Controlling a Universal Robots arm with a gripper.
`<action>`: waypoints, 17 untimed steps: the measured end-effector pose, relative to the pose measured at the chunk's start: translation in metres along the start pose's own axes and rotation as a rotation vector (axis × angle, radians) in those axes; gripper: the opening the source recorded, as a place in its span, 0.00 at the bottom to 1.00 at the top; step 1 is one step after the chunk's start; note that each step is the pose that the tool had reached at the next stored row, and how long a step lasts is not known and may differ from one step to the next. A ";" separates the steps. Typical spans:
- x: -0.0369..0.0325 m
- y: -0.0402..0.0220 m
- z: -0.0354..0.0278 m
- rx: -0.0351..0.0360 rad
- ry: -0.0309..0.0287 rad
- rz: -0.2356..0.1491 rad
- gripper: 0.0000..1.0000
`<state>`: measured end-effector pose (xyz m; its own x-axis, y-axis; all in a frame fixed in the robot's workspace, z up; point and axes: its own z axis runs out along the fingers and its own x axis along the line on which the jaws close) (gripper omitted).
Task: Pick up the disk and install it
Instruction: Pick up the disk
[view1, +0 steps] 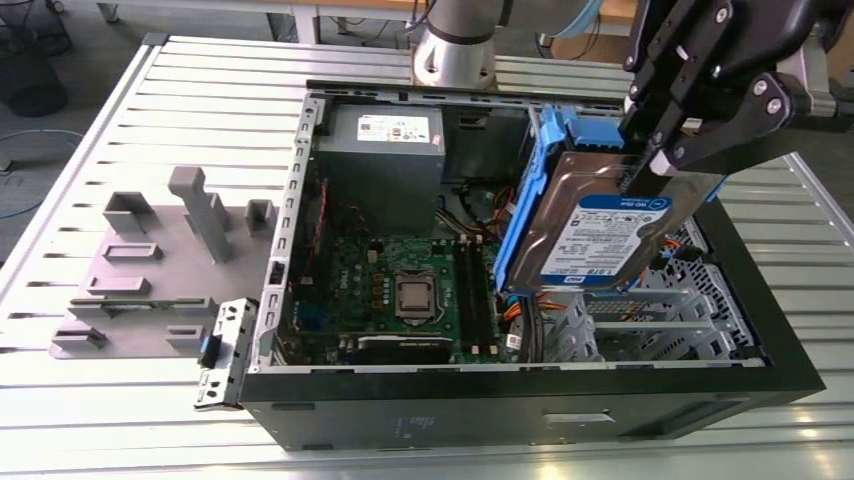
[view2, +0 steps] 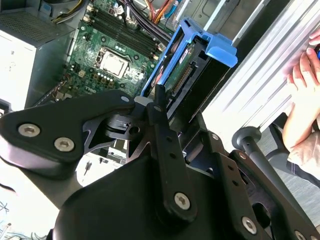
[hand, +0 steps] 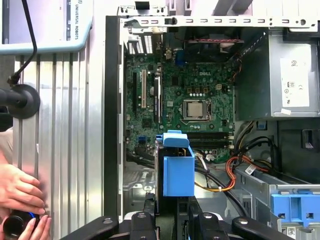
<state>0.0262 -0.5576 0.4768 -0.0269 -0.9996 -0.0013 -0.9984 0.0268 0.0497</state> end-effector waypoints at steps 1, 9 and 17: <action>0.0011 -0.0001 0.0001 0.0000 0.0001 0.000 0.35; 0.0026 -0.0104 0.0004 -0.0008 0.0001 0.000 0.35; 0.0020 -0.0325 -0.0001 -0.0031 0.0002 0.000 0.35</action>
<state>0.0586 -0.5604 0.4753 -0.0270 -0.9996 -0.0010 -0.9982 0.0269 0.0528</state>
